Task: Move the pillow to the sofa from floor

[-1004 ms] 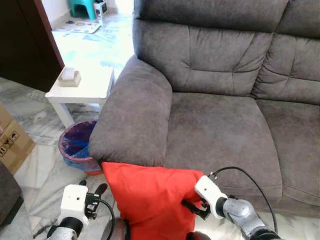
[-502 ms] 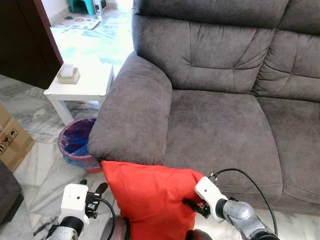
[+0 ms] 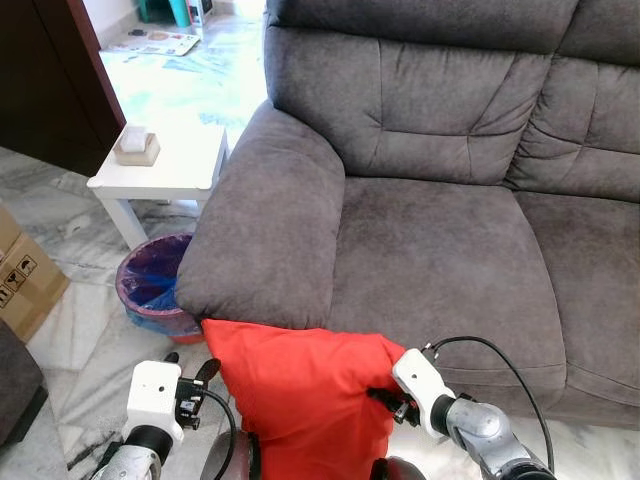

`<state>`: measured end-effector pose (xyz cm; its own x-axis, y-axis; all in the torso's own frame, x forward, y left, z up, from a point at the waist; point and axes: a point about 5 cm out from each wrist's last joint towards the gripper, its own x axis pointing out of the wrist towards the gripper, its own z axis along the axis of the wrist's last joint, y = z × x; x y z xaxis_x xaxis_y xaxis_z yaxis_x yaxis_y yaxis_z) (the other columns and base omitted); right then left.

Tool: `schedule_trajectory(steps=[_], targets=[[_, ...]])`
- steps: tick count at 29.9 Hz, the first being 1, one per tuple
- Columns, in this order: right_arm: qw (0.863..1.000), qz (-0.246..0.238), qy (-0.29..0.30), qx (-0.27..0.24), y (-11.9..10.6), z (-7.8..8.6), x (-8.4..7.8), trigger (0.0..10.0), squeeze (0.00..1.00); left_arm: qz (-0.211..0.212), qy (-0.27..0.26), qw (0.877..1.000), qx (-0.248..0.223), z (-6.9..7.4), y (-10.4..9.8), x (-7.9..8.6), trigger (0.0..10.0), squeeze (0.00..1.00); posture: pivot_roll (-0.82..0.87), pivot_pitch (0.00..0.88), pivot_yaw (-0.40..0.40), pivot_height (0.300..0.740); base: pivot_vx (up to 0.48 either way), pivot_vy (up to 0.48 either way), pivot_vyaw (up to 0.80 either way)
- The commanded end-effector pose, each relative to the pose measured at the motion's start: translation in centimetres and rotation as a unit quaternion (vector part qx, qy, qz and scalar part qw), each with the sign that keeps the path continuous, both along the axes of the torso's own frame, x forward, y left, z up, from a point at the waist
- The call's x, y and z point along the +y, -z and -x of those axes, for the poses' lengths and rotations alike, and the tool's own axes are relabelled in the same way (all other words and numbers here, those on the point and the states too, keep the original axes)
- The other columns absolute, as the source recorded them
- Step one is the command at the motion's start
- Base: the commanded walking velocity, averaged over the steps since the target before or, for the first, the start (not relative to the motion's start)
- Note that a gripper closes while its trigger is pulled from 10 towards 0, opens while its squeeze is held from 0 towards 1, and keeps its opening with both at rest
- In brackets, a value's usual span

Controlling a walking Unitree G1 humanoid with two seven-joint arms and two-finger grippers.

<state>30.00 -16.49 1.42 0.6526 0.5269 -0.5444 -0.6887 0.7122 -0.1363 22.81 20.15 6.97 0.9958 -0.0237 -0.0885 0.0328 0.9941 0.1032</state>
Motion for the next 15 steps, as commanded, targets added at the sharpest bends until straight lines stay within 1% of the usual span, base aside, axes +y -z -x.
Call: schedule_trajectory(steps=[1, 2, 6, 8, 11, 15], targets=[[1.0, -0.006, 0.003, 0.006, 0.3, 0.3, 0.1, 0.0, 0.0, 0.01, -0.006, 1.0, 0.012, 0.4, 0.7, 0.2, 10.0, 0.0, 0.15, 0.157, -0.031, 0.608, 0.0, 0.0, 0.0], [1.0, -0.004, 0.008, 0.006, 0.3, 0.2, 0.0, 0.0, 0.0, 0.012, -0.005, 1.0, 0.011, 0.3, 0.7, 0.2, 10.0, 0.0, 0.15, 0.155, -0.029, 0.608, 0.0, 0.0, 0.4], [1.0, -0.007, 0.014, 0.008, 0.4, 0.3, 0.1, 0.0, 0.0, 0.014, -0.001, 1.0, 0.011, 0.2, 0.7, 0.0, 10.0, 0.0, 0.14, 0.149, -0.025, 0.608, 0.0, 0.0, 0.0], [1.0, -0.025, 0.008, 0.003, 0.3, 0.3, 0.6, 0.0, 0.0, 0.014, -0.001, 1.0, 0.011, 0.0, 0.7, 0.1, 10.0, 0.0, 0.13, 0.143, -0.019, 0.608, 0.0, 0.0, 0.0], [0.999, -0.039, -0.003, -0.007, 0.1, 0.3, 1.3, 0.0, 0.0, 0.016, 0.002, 1.0, 0.01, -0.2, 0.7, 0.0, 10.0, 0.0, 0.11, 0.135, -0.016, 0.608, 0.0, 0.0, 0.0], [0.999, -0.053, 0.003, -0.011, 0.2, 0.4, 1.4, 0.0, 0.0, 0.019, 0.008, 1.0, 0.011, -0.5, 0.9, -0.3, 10.0, 0.0, 0.09, 0.124, -0.007, 0.608, 0.0, 0.0, 0.0]])
